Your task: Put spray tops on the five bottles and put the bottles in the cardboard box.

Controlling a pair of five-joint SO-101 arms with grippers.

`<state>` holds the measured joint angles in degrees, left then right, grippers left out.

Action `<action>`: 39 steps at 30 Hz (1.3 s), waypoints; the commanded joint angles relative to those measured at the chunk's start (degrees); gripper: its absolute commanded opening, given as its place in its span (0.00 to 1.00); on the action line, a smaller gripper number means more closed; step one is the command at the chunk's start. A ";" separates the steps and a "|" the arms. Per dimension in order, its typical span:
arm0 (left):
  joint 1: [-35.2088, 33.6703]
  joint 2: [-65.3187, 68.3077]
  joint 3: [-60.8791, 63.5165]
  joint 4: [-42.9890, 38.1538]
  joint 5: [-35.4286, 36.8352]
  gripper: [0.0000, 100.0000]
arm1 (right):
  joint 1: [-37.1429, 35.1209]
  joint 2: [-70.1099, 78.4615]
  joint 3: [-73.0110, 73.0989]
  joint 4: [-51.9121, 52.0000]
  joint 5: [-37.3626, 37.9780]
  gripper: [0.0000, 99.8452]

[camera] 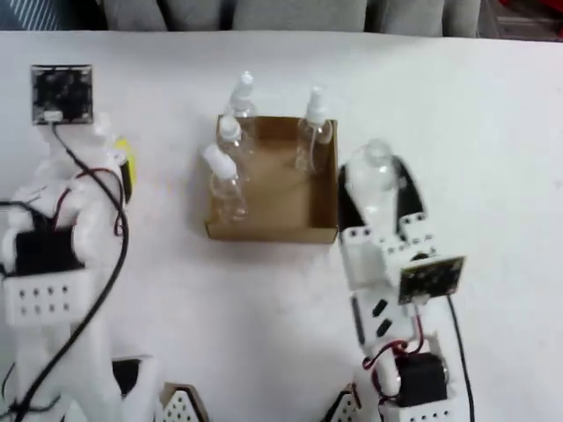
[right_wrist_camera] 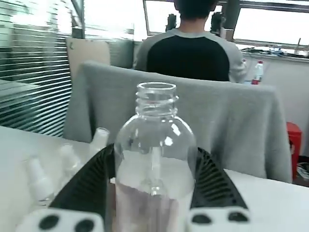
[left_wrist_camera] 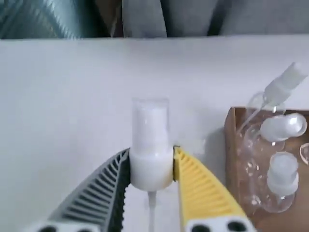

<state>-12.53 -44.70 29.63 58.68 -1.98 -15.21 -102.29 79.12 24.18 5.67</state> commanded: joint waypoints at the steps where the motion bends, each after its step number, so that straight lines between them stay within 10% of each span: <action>1: -0.48 -8.22 -0.53 -6.59 0.70 0.02 | -4.70 0.13 0.26 -1.45 -2.55 0.02; 15: 13.05 -10.07 -11.69 -18.02 11.60 0.02 | -13.76 -1.10 8.18 -0.66 -9.85 0.01; 39: 37.76 29.41 -54.24 -1.67 11.69 0.02 | -15.96 -1.19 11.78 -0.66 -9.49 0.01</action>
<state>24.04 -17.27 -21.45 56.92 9.19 -30.59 -102.81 91.34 24.18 -3.65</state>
